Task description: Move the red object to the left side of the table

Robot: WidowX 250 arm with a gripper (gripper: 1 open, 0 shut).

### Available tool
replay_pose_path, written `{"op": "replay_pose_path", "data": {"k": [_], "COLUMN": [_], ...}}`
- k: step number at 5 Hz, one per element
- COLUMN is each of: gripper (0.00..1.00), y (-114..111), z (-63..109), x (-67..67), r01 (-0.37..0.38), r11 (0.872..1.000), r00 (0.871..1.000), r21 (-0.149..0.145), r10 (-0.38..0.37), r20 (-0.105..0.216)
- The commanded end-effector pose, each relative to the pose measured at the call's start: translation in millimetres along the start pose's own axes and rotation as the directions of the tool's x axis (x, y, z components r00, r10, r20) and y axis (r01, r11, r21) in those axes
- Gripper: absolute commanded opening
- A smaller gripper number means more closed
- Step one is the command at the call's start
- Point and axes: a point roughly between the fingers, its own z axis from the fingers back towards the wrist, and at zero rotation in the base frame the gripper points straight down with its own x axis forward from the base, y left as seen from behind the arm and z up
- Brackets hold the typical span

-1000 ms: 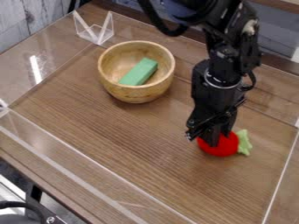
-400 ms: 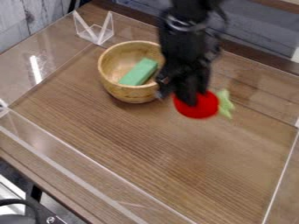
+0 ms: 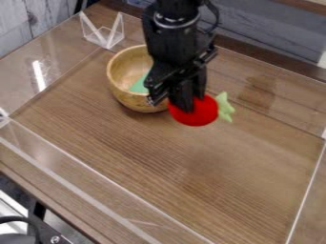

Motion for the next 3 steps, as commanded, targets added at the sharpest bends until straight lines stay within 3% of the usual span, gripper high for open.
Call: {"op": "replay_pose_path", "data": {"k": [1,3], "gripper": [0.0,0.0], "y": [-10.7,-2.3], "z": [26.0,24.7], "x": [9.0,1.3], "r01": [-0.028,0.023], "r11": [0.997,0.997], "r00": [1.0,1.0], "r21": [-0.068,-0.075], "r10": [0.029,-0.023], "r20": [0.013,0.01]}}
